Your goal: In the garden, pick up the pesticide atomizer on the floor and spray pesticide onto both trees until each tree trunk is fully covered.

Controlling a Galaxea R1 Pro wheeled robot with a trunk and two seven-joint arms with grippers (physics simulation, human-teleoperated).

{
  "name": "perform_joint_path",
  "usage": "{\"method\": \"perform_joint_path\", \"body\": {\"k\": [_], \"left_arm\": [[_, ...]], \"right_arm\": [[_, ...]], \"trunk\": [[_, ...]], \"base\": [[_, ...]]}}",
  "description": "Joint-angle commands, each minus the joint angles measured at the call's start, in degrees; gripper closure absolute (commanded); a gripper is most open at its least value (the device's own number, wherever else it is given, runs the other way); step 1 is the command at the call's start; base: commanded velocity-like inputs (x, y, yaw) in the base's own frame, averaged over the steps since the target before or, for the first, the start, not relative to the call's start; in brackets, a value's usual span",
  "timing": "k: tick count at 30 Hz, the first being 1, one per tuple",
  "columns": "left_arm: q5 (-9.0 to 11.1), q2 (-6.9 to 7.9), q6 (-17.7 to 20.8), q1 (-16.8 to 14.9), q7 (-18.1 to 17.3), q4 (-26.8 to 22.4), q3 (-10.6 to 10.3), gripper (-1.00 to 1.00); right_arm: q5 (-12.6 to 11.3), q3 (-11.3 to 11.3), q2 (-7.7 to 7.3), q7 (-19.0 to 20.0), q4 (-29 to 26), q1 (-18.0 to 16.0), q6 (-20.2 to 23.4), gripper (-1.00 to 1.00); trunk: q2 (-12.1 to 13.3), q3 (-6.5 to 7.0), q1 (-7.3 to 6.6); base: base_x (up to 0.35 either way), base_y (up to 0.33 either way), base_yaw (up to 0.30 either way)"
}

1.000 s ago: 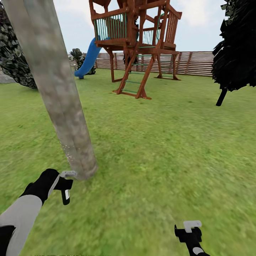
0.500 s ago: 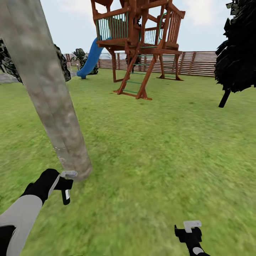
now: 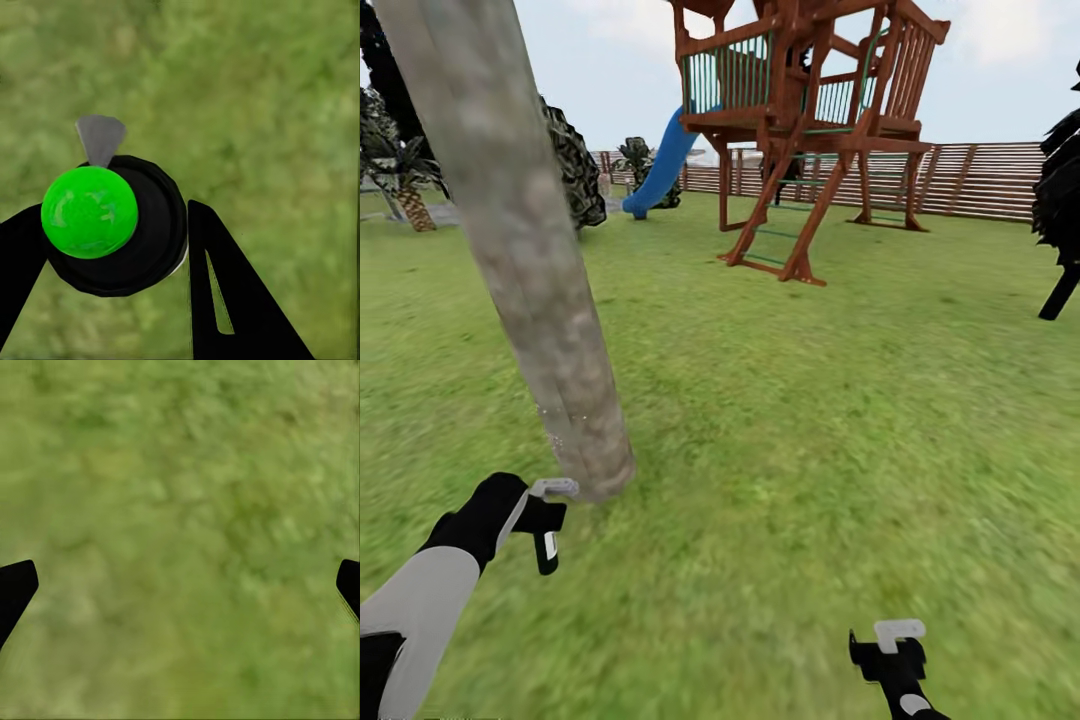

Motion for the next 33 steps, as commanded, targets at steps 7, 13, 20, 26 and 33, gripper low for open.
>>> {"method": "perform_joint_path", "body": {"k": [7, 13, 20, 26, 33], "left_arm": [[-0.7, -0.07, 0.23, -0.06, -0.46, -0.46, 0.31, 1.0], [-0.7, 0.02, 0.31, -0.34, -0.41, -1.08, 0.31, 1.0], [-0.67, 1.63, 3.24, -2.1, -0.7, -1.08, 0.31, 1.0], [-0.39, 2.85, 5.8, -4.81, -1.01, -1.16, 0.24, 1.0], [-0.32, 4.24, 8.43, -7.95, -1.24, -1.52, 0.23, 1.0]], "right_arm": [[-0.4, 0.42, -0.22, -0.13, 0.21, 0.0, -0.14, -1.0], [-0.4, 0.43, -0.23, -0.1, 0.21, 0.0, -0.14, -1.0], [-0.4, 0.47, -0.21, -0.12, 0.21, 0.0, -0.14, -1.0], [-0.4, 0.49, -0.19, -0.08, 0.21, 0.0, -0.14, -1.0], [-0.4, 0.41, -0.3, -0.04, 0.21, 0.0, -0.14, -1.0]], "trunk": [[-0.02, -0.07, 0.01], [-0.02, -0.07, 0.01], [-0.02, -0.07, 0.01], [-0.02, -0.07, 0.01], [-0.02, -0.07, 0.01]], "base": [[0.092, -0.258, 0.03], [0.017, -0.277, 0.0], [0.212, -0.229, 0.207], [0.139, -0.105, 0.225], [0.002, -0.001, 0.01]]}}
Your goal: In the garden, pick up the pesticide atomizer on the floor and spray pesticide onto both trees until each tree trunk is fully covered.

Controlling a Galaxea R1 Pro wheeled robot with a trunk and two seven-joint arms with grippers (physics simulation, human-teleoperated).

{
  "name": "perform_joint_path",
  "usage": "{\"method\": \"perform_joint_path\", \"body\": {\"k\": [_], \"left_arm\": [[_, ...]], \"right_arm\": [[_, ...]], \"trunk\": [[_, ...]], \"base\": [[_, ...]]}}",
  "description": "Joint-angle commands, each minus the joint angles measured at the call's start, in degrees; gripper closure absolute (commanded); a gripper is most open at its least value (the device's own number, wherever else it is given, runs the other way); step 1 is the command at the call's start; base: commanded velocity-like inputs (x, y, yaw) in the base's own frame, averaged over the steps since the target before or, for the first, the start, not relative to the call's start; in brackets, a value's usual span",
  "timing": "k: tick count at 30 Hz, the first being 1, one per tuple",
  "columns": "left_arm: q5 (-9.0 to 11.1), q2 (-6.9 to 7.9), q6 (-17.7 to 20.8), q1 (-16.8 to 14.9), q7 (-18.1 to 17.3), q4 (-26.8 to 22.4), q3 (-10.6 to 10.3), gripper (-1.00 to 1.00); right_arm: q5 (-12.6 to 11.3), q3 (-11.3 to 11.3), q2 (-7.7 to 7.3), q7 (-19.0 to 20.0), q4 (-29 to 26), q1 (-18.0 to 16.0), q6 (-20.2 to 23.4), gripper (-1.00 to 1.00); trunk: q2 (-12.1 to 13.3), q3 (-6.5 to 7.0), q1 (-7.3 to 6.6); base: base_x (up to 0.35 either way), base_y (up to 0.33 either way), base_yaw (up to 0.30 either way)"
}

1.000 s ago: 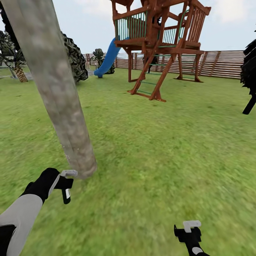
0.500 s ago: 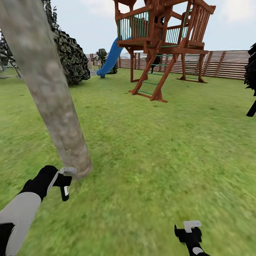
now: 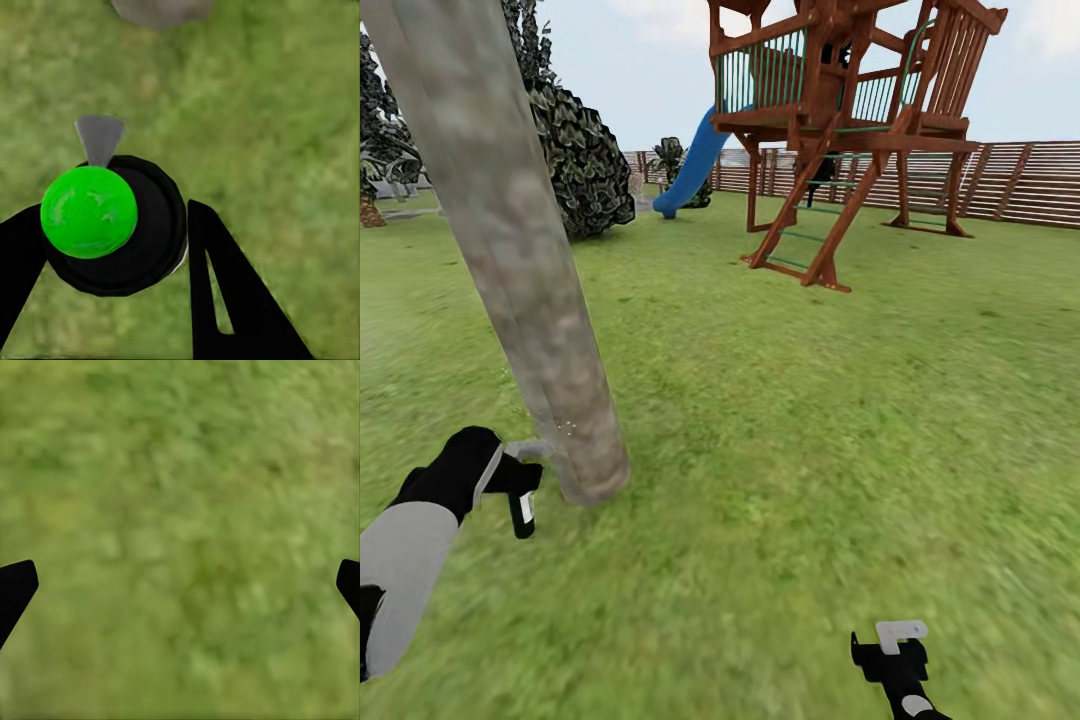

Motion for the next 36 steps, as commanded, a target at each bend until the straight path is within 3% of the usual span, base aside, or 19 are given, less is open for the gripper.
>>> {"method": "perform_joint_path", "body": {"k": [1, 2, 4, 6, 8, 11, 12, 15, 16, 18, 19, 21, 23, 28, 36], "left_arm": [[0.13, 1.22, 0.34, -0.03, -0.64, -0.06, 0.29, 1.0], [0.21, 1.75, 0.39, 0.01, -0.68, -0.12, 0.09, 1.0], [0.14, -0.98, 0.46, -0.1, -0.64, -0.22, -0.18, 1.0], [0.1, -2.37, 0.49, -1.03, -0.68, -0.19, -0.2, 1.0], [-0.13, -1.86, 0.5, -2.76, -0.7, -0.03, -0.18, 1.0], [-0.06, 0.47, 0.5, -3.49, -0.72, -0.03, -0.22, 1.0], [-0.01, 0.38, 0.56, -3.59, -0.77, -0.1, -0.2, 1.0], [-0.11, -3.42, 0.74, -4.79, -0.72, -0.1, -0.38, 1.0], [-0.15, -3.93, 1.12, -5.31, -0.71, -0.08, -0.41, 1.0], [-0.05, 0.43, 1.37, -6.62, -0.73, 0.3, -0.39, 1.0], [-0.06, 0.75, 1.37, -6.62, -0.72, 0.24, -0.42, 1.0], [0.0, 0.31, 1.38, -6.64, -0.72, 0.04, -0.42, 1.0], [0.02, -1.27, 1.49, -6.78, -0.73, -0.09, -0.43, 1.0], [-0.3, -0.75, 1.8, -6.73, -0.71, -0.13, -0.45, 1.0], [-0.27, -1.14, 1.73, -6.63, -0.71, -0.06, -0.52, 1.0]], "right_arm": [[-0.57, 0.5, -0.01, -0.09, 0.01, -0.02, -0.16, -1.0], [-0.57, 0.49, -0.02, -0.09, 0.01, -0.02, -0.16, -1.0], [-0.57, 0.51, -0.02, -0.09, 0.01, -0.02, -0.16, -1.0], [-0.57, 0.5, -0.08, -0.09, 0.01, -0.02, -0.16, -1.0], [-0.57, 0.49, -0.1, -0.09, 0.03, -0.02, -0.16, -1.0], [-0.55, 0.51, -0.11, -0.09, 0.04, -0.02, -0.16, -1.0], [-0.53, 0.52, -0.11, -0.09, 0.07, -0.02, -0.16, -1.0], [-0.56, 0.5, -0.11, -0.09, 0.04, -0.02, -0.16, -1.0], [-0.55, 0.49, -0.11, -0.09, 0.04, -0.02, -0.16, -1.0], [-0.53, 0.53, -0.11, -0.09, 0.06, -0.02, -0.16, -1.0], [-0.52, 0.56, -0.11, -0.07, 0.03, -0.02, -0.16, -1.0], [-0.54, 0.58, -0.11, -0.06, 0.02, -0.02, -0.16, -1.0], [-0.57, 0.58, -0.11, -0.08, 0.01, -0.02, -0.16, -1.0], [-0.57, 0.58, -0.11, -0.09, 0.01, -0.02, -0.16, -1.0], [-0.5, 0.57, -0.11, -0.09, 0.02, -0.02, -0.16, -1.0]], "trunk": [[-0.02, -0.05, -0.01], [-0.02, -0.05, -0.01], [-0.02, -0.05, -0.01], [-0.02, -0.05, -0.01], [-0.02, -0.05, -0.01], [-0.02, -0.05, -0.01], [-0.02, -0.05, -0.01], [-0.02, -0.05, -0.01], [-0.02, -0.05, -0.01], [-0.02, -0.05, -0.01], [-0.02, -0.05, -0.01], [-0.02, -0.05, -0.01], [-0.02, -0.05, -0.01], [-0.02, -0.05, -0.01], [-0.02, -0.05, -0.01]], "base": [[0.0, 0.0, 0.0], [0.0, 0.0, 0.0], [0.0, 0.0, 0.0], [0.0, 0.0, 0.0], [0.0, 0.0, 0.0], [0.0, 0.0, 0.0], [0.0, 0.0, 0.0], [0.0, 0.0, 0.0], [0.0, 0.0, 0.0], [0.0, 0.0, 0.0], [0.0, 0.0, 0.0], [0.0, 0.0, 0.002], [0.0, 0.0, 0.155], [0.007, -0.005, 0.183], [0.174, -0.185, 0.005]]}}
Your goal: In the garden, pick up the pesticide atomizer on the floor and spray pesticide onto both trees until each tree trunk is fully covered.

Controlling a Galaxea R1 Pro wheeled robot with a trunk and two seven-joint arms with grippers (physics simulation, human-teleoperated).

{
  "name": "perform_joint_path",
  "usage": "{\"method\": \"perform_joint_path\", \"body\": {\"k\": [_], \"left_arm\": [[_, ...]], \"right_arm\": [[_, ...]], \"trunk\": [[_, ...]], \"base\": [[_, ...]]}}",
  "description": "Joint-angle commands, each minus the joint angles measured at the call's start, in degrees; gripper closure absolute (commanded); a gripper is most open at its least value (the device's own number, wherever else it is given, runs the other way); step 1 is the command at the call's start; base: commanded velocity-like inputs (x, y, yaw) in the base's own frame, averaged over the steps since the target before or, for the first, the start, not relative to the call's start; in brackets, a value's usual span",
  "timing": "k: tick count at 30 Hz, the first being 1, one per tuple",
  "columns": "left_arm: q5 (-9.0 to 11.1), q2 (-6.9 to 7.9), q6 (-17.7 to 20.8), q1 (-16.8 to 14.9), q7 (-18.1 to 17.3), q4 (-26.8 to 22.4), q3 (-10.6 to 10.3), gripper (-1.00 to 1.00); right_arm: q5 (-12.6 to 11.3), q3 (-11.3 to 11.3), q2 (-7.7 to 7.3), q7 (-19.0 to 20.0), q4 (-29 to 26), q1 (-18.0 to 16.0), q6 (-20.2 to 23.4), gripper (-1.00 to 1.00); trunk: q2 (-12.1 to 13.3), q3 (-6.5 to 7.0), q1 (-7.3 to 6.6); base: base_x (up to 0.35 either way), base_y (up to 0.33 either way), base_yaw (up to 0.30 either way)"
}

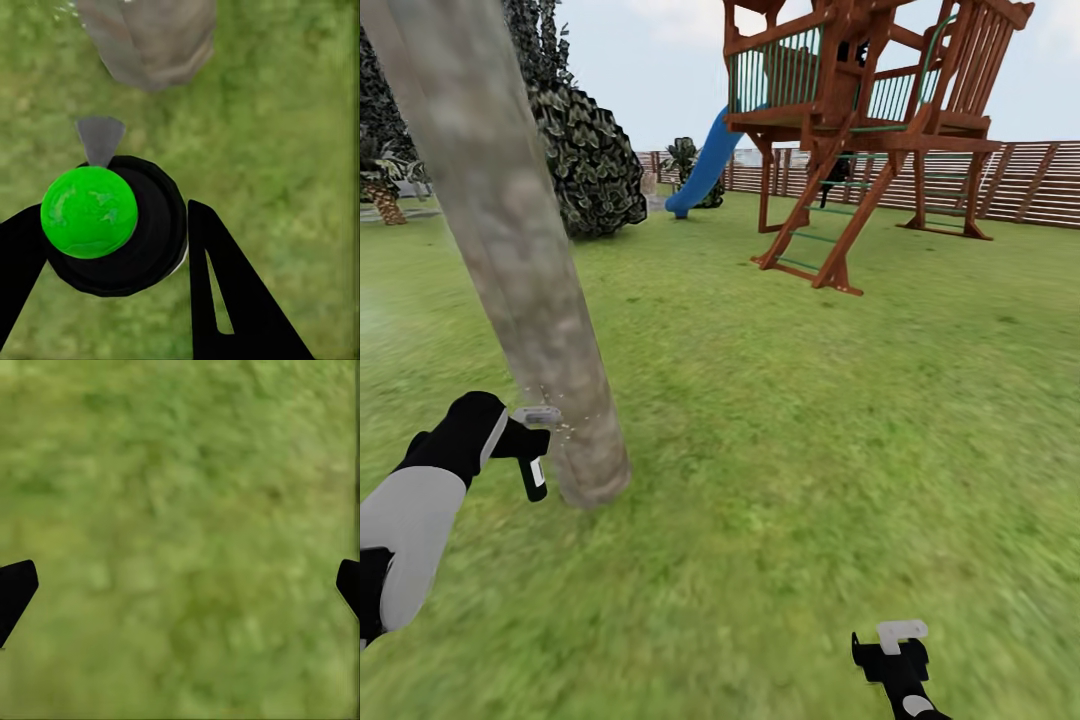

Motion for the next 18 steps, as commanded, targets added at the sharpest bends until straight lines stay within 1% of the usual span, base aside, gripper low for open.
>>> {"method": "perform_joint_path", "body": {"k": [1, 18], "left_arm": [[-0.61, -0.04, 0.22, -0.04, -0.5, -0.07, 0.25, 1.0], [-0.7, 0.03, 0.15, 0.39, -0.43, -0.07, 0.25, 1.0]], "right_arm": [[-0.59, 0.51, 0.0, -0.06, -0.01, -0.02, -0.14, -1.0], [-0.6, 0.51, 0.01, -0.06, -0.01, -0.02, -0.14, -1.0]], "trunk": [[-0.02, -0.05, 0.01], [-0.02, -0.05, 0.01]], "base": [[0.059, -0.263, 0.0], [0.003, -0.274, 0.005]]}}
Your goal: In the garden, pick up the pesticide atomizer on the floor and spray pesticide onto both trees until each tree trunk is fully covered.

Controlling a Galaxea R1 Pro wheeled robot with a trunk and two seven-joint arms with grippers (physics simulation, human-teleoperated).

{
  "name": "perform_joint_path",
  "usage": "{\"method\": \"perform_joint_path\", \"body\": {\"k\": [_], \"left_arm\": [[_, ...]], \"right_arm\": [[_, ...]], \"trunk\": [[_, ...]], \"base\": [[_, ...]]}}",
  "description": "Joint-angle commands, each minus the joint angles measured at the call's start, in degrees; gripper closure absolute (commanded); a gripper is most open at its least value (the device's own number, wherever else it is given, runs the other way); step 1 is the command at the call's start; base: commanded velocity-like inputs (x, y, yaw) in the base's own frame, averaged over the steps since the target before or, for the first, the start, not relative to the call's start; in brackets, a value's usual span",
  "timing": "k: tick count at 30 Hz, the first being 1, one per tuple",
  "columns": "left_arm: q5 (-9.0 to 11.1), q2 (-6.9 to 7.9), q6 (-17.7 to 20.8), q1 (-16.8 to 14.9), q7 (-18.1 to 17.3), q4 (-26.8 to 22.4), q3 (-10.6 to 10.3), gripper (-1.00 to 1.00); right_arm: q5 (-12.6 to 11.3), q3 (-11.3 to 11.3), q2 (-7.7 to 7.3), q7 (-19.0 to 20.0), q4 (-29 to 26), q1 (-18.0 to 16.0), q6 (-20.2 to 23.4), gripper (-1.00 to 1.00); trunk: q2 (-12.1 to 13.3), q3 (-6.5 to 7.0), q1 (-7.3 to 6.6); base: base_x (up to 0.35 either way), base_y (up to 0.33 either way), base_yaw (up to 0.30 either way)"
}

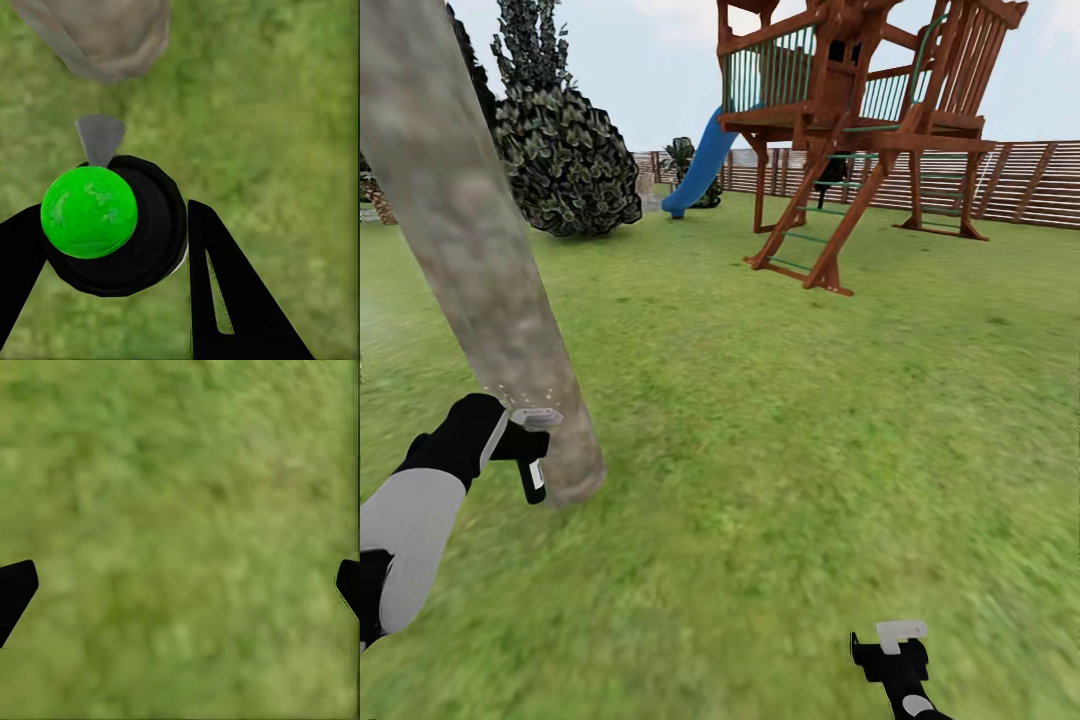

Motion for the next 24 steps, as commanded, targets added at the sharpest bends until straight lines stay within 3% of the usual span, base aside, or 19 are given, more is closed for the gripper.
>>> {"method": "perform_joint_path", "body": {"k": [1, 9, 20, 22, 24], "left_arm": [[-0.61, -0.03, 0.21, 0.0, -0.51, -0.06, 0.25, 1.0], [-0.7, -0.01, 0.14, 0.15, -0.42, -0.06, 0.25, 1.0], [-0.72, 0.15, -0.08, 0.42, -0.1, 0.15, 0.24, 1.0], [-0.72, 1.14, -0.47, 1.12, 0.0, 0.72, 0.25, 1.0], [-0.71, 2.92, -0.87, 4.72, -0.06, 0.74, 0.36, 1.0]], "right_arm": [[-0.59, 0.5, 0.01, -0.07, 0.0, -0.03, -0.13, -1.0], [-0.53, 0.5, 0.09, -0.07, 0.0, -0.01, -0.13, -1.0], [-0.53, 0.5, 0.16, 0.0, 0.0, -0.01, -0.13, -1.0], [-0.53, 0.5, 0.16, 0.02, 0.0, -0.02, -0.13, -1.0], [-0.53, 0.52, 0.16, 0.02, 0.0, -0.01, -0.13, -1.0]], "trunk": [[-0.02, -0.05, -0.01], [-0.02, -0.05, -0.01], [-0.02, -0.05, -0.01], [-0.02, -0.05, -0.01], [-0.02, -0.05, -0.01]], "base": [[0.0, -0.275, 0.13], [0.088, -0.271, 0.256], [0.205, -0.219, 0.044], [0.113, -0.253, 0.247], [0.021, -0.27, 0.272]]}}
